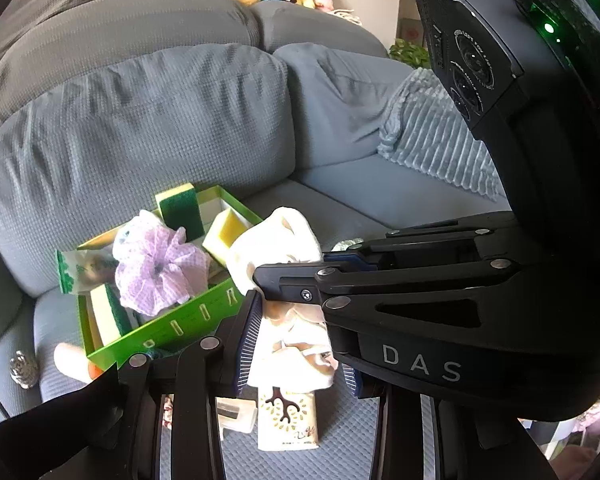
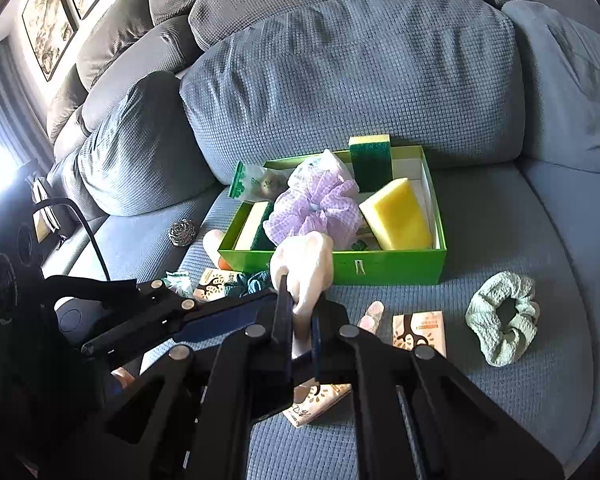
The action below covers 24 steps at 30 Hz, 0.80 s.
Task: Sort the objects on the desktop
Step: 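Lift the white scrunchie with the right gripper and carry it over the green box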
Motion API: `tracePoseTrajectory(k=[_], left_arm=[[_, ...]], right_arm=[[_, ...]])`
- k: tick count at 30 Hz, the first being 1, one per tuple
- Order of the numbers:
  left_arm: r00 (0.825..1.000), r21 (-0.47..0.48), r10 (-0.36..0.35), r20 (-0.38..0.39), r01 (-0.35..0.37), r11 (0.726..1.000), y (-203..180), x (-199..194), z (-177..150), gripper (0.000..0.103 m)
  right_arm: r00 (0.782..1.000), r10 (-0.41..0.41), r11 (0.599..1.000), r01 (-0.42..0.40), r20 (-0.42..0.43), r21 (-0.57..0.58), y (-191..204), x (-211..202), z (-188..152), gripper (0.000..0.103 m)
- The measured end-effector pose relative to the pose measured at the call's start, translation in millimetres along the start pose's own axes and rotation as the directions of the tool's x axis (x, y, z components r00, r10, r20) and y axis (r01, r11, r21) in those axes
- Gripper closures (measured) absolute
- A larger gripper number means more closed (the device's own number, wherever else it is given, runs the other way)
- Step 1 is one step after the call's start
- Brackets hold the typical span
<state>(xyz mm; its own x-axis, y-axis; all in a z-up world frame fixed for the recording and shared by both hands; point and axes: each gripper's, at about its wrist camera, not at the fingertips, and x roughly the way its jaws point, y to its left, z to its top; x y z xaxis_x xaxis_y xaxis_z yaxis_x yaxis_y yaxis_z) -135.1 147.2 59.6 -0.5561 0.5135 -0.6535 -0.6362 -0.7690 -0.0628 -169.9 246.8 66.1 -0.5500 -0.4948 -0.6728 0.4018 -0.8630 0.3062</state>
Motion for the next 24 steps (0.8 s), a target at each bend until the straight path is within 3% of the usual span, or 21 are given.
tracePoseTrajectory(k=[24], left_arm=[[1.000,-0.022,0.010,0.000,-0.010,1.000,26.0,6.2,17.2,0.066]], right_arm=[[1.000,0.016,1.000,-0.016,-0.002,-0.018,4.0,25.0,29.4,0.096]])
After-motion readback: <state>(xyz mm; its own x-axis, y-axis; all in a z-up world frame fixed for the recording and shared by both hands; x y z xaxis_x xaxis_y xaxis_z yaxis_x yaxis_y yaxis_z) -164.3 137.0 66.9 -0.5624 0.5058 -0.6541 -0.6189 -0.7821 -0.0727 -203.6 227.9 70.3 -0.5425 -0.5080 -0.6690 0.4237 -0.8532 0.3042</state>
